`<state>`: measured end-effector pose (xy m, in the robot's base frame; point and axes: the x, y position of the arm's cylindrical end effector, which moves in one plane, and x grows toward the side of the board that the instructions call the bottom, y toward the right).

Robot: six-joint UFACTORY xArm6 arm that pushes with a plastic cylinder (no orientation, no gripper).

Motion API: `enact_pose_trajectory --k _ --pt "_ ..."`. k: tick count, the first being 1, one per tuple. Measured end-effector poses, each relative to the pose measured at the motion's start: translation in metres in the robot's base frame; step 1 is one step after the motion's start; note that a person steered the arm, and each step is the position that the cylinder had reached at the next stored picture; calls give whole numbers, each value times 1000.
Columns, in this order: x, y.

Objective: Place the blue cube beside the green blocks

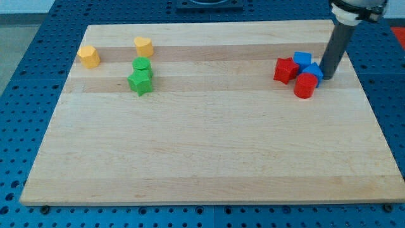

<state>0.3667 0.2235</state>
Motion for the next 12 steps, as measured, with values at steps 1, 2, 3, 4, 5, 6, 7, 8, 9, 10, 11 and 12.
enact_pose_trajectory --k 1,2,3,4,5,6,7,8,9,10,11,12 --pt "-22 -22" --pt "-36 -48" --pt "-39 -72" --pt "-39 -83" --pt "-43 -35" --pt "-90 -40" --pt "-94 -72" --pt "-89 -104" --pt "-73 -136" --pt "-58 -167" --pt "-55 -180" --pt "-73 -177"
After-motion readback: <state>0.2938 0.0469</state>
